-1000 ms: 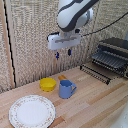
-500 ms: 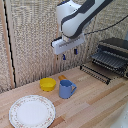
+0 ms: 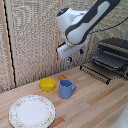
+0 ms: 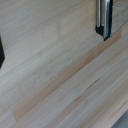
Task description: Position your gripper near the tray handle while precisely lining it up. Firmly yet gently grip the handle, ensuring a strong hold. Slide the tray into the oven in a steady manner until it's entirely inside. Relinquish the handle as it sits within the oven and extract your gripper with care.
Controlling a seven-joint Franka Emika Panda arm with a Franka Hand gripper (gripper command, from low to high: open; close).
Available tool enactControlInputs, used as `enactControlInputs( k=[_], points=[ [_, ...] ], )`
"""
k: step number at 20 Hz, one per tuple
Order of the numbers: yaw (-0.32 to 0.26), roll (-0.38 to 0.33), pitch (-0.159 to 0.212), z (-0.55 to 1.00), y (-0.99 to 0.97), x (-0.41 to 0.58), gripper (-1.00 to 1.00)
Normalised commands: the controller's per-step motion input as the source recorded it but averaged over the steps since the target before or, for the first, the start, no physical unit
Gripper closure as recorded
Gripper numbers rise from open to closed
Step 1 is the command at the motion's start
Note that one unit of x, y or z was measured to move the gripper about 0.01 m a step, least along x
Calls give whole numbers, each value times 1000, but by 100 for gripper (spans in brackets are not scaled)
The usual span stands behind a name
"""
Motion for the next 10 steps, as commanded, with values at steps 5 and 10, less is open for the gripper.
enactControlInputs(
  k=[5, 10],
  points=[
    [130, -293, 44, -196, -371, 18, -100],
    [107, -319, 37, -109, -364, 0, -100]
  ],
)
